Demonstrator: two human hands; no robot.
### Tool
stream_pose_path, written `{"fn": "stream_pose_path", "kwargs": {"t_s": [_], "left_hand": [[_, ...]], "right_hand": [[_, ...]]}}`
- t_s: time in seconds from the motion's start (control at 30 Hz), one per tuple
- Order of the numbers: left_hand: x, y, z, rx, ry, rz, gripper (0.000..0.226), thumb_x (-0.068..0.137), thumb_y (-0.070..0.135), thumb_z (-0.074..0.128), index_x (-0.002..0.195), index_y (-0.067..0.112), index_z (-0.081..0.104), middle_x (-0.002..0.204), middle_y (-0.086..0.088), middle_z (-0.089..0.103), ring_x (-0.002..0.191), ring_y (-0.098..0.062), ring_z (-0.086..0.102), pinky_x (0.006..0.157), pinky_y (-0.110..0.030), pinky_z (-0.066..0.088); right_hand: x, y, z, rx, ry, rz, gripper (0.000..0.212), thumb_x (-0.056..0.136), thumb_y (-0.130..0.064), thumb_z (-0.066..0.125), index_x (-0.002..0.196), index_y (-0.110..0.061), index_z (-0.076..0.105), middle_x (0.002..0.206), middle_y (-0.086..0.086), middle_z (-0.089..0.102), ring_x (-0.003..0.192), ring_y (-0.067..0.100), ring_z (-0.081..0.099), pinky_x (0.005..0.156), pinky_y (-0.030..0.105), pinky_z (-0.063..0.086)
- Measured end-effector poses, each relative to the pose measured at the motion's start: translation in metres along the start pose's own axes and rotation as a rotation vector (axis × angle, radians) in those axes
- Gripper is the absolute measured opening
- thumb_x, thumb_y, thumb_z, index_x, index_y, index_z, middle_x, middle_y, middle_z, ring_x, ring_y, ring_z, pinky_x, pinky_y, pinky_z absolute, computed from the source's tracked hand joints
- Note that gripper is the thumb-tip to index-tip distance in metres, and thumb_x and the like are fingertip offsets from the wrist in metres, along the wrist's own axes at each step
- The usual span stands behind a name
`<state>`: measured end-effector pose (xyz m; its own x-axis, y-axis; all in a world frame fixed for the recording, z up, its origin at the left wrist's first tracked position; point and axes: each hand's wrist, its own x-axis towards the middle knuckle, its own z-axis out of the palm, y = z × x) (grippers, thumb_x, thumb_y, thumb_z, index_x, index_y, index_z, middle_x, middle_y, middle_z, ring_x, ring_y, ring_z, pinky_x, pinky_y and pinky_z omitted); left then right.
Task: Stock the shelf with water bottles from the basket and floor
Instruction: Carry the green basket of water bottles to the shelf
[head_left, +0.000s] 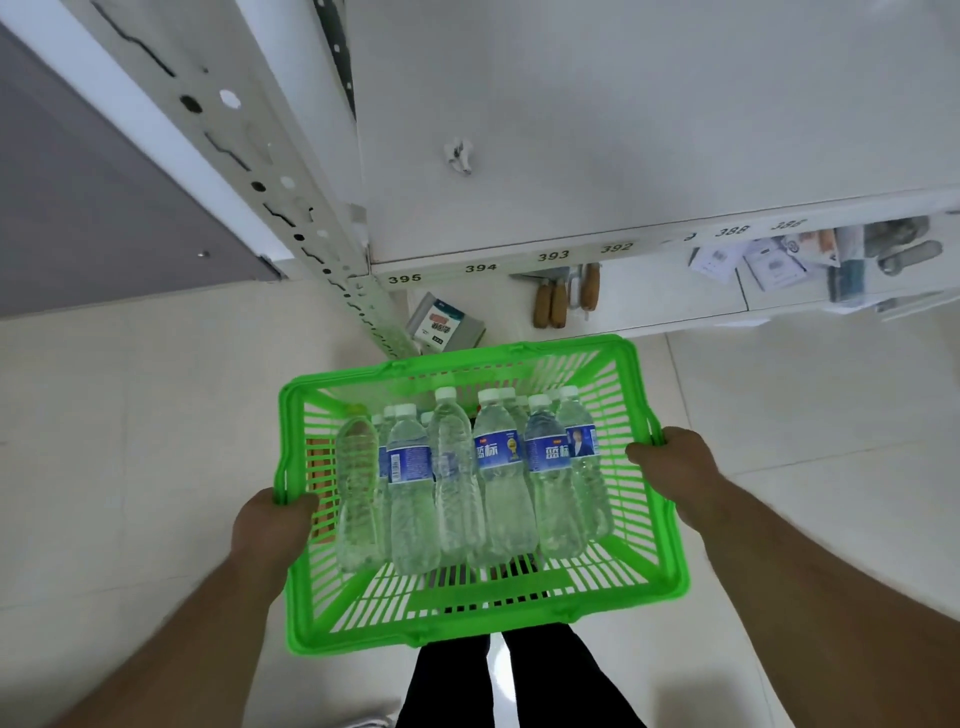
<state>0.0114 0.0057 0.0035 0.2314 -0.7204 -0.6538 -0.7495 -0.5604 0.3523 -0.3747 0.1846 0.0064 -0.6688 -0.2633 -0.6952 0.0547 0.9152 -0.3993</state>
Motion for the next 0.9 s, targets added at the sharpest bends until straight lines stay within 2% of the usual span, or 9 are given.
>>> {"fn": "stream_pose_path", "kwargs": {"t_s": [0.2,0.27,0.37,0.47,0.57,0.67,0.8,0.83,0.9], "left_hand": [[-0.057,0.042,-0.026,0.085,-0.073,0.136,0.012,0.088,0.017,0.067,0.09,0.006,0.062,0.075,-0.012,0.06,0.069,-0.03,0.056,0.064,-0.035,0.044],[-0.078,0.06,-0.029,0.118,-0.112,0.194,0.011,0.086,0.017,0.068,0.087,0.007,0.063,0.076,-0.012,0.061,0.072,-0.031,0.059,0.069,-0.037,0.049],[-0.106,0.088,-0.026,0.195,-0.175,0.307,0.025,0.077,0.026,0.071,0.089,0.005,0.066,0.079,-0.016,0.065,0.079,-0.036,0.063,0.078,-0.046,0.055],[-0.14,0.12,-0.012,0.284,-0.243,0.414,0.032,0.078,0.028,0.07,0.095,0.002,0.067,0.083,-0.019,0.064,0.082,-0.037,0.063,0.078,-0.046,0.053],[-0.171,0.151,0.016,0.369,-0.311,0.517,0.048,0.066,0.041,0.067,0.097,0.004,0.068,0.09,-0.021,0.067,0.085,-0.037,0.065,0.078,-0.043,0.054],[-0.209,0.181,0.054,0.452,-0.366,0.601,0.044,0.072,0.037,0.071,0.099,0.002,0.07,0.09,-0.021,0.068,0.082,-0.034,0.066,0.076,-0.043,0.054],[-0.271,0.213,0.117,0.539,-0.43,0.724,0.036,0.07,0.034,0.072,0.091,0.004,0.073,0.08,-0.016,0.071,0.074,-0.028,0.067,0.072,-0.039,0.054],[-0.285,0.22,0.137,0.554,-0.444,0.76,0.039,0.072,0.037,0.072,0.094,0.004,0.073,0.084,-0.018,0.072,0.078,-0.029,0.068,0.076,-0.041,0.054],[-0.315,0.234,0.174,0.624,-0.447,0.822,0.052,0.086,0.047,0.065,0.109,0.0,0.071,0.106,-0.026,0.069,0.1,-0.036,0.066,0.09,-0.043,0.052]], "right_hand": [[-0.065,0.028,-0.061,0.1,0.08,0.02,0.023,0.081,-0.016,0.072,0.066,-0.008,0.057,0.055,0.005,0.05,0.049,0.02,0.047,0.048,0.026,0.035],[-0.089,0.044,-0.081,0.15,0.129,0.045,0.023,0.08,-0.017,0.072,0.066,-0.007,0.058,0.054,0.005,0.051,0.05,0.022,0.049,0.049,0.027,0.036],[-0.123,0.075,-0.111,0.242,0.216,0.1,0.021,0.079,-0.019,0.072,0.068,-0.007,0.06,0.056,0.006,0.053,0.055,0.024,0.052,0.054,0.027,0.04],[-0.152,0.112,-0.139,0.334,0.299,0.167,0.019,0.077,-0.019,0.071,0.071,-0.004,0.062,0.057,0.008,0.054,0.052,0.024,0.053,0.052,0.026,0.041],[-0.173,0.153,-0.165,0.404,0.364,0.248,0.019,0.076,-0.019,0.071,0.074,-0.002,0.065,0.059,0.009,0.056,0.053,0.025,0.055,0.052,0.026,0.042],[-0.188,0.198,-0.19,0.482,0.421,0.319,0.02,0.075,-0.019,0.071,0.077,0.0,0.066,0.063,0.012,0.058,0.057,0.026,0.057,0.055,0.031,0.045],[-0.195,0.264,-0.221,0.574,0.505,0.398,0.023,0.074,-0.02,0.072,0.076,0.002,0.067,0.064,0.014,0.062,0.061,0.03,0.064,0.06,0.04,0.054],[-0.194,0.281,-0.23,0.601,0.521,0.418,0.023,0.075,-0.02,0.072,0.077,0.002,0.068,0.065,0.015,0.063,0.063,0.031,0.066,0.061,0.04,0.055],[-0.191,0.312,-0.248,0.656,0.544,0.45,0.024,0.075,-0.021,0.073,0.077,0.003,0.068,0.066,0.017,0.064,0.065,0.032,0.067,0.06,0.039,0.054]]}}
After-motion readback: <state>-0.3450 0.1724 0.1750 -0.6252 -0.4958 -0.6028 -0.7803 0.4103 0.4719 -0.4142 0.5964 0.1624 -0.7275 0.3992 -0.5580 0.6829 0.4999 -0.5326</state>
